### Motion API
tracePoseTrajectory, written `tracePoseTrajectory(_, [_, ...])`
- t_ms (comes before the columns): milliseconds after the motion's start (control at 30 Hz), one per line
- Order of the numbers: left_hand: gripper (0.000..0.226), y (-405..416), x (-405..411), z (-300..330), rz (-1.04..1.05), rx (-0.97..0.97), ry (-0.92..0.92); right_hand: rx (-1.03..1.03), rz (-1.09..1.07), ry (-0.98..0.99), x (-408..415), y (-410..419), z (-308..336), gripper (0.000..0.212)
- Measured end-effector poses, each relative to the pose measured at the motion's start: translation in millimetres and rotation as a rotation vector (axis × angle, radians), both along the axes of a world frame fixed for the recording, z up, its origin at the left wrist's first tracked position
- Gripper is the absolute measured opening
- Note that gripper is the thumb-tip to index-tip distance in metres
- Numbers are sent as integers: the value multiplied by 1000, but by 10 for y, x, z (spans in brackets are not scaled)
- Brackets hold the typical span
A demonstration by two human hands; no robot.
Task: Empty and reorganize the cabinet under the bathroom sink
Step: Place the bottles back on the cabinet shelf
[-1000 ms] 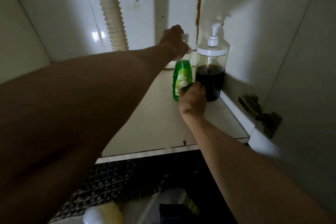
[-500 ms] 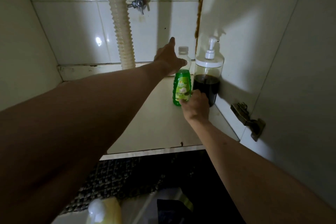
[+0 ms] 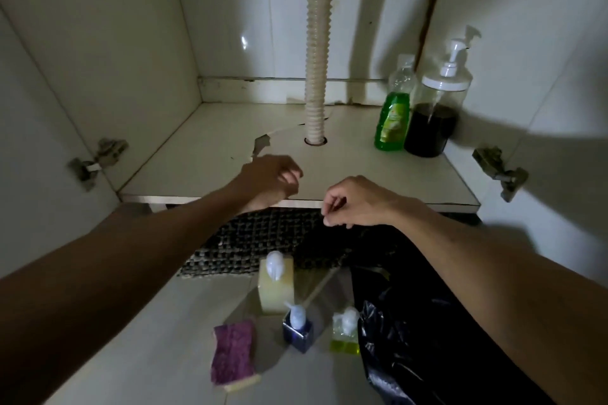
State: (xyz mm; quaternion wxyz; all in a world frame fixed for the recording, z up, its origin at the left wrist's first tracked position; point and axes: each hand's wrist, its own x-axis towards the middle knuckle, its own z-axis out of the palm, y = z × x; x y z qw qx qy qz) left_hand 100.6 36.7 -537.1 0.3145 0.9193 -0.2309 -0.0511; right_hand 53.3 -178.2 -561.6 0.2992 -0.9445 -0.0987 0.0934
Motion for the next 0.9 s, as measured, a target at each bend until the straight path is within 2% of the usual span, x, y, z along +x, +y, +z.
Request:
tracePoseTrajectory(100, [32,469,-106,-366,3,101,160,-129,65,140,-28,299,-180,41])
tracePoseTrajectory(233, [84,888,-345,-844,-127,434,300,-351,167,270,-73,594,-512,95])
tracePoseTrajectory(333, [105,909,-449,-1106,-107,459,289,-446,191,288,-89,702,-673,115])
tracePoseTrajectory(433, [106,808,-486,-1208,-100,370,294,-443,197,280,-74,762,-748,111])
tracePoseTrajectory(567, [79,677,-508,-1303,-96,302,249,-448,203,231,-120,850,-829,80])
tracePoseTrajectory(667, [79,664,-505,-1374,-51,286,234,-461,226,173,-160,890,-849,52])
tracePoseTrajectory(767, [89,690,-481,-1314,-47,277,245,-465,245,156,-151,897,-794,47])
tracePoseTrajectory(900, [87,694,-496,-989,-79,266,228,-399,177,177,-136,847,-546,57])
